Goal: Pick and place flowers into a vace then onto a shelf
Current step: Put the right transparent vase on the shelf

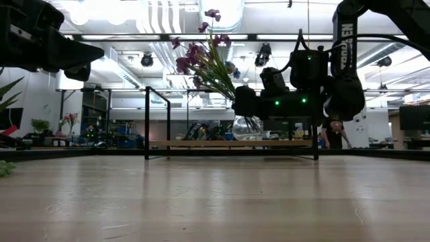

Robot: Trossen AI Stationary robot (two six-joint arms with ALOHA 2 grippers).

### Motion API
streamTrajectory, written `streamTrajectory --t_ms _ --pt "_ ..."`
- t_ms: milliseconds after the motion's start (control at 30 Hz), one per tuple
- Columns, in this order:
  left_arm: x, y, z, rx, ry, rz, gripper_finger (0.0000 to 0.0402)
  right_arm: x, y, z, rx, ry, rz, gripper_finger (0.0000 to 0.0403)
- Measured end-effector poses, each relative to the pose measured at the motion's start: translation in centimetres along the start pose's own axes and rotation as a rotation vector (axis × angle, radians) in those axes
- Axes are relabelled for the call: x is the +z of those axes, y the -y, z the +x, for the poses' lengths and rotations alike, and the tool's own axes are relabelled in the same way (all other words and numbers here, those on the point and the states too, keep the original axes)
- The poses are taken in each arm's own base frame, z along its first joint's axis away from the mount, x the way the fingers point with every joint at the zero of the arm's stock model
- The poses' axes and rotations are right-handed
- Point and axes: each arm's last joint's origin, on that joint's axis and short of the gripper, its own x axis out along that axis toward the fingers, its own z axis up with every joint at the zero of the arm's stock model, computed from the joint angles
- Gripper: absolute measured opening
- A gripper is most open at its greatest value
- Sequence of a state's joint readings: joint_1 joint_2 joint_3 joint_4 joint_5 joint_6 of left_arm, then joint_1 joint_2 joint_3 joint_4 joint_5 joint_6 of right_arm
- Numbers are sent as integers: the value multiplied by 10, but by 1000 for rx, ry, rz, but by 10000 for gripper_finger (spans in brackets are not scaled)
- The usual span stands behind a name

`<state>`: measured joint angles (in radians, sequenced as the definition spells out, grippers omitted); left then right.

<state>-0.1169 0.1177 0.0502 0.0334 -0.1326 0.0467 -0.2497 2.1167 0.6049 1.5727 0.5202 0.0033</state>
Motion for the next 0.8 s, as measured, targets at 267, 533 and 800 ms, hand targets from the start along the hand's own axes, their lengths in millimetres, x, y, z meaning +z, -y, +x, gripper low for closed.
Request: streamTrajectory --t_ms 267,533,800 --pt "0 0 0 0 0 0 0 -1 -1 -1 9 -5 -5 168" --pt "0 0 0 0 0 0 0 -2 -1 -1 12 -13 -9 189" --pt "0 0 0 0 0 0 0 -1 -1 -3 14 -11 -15 197"
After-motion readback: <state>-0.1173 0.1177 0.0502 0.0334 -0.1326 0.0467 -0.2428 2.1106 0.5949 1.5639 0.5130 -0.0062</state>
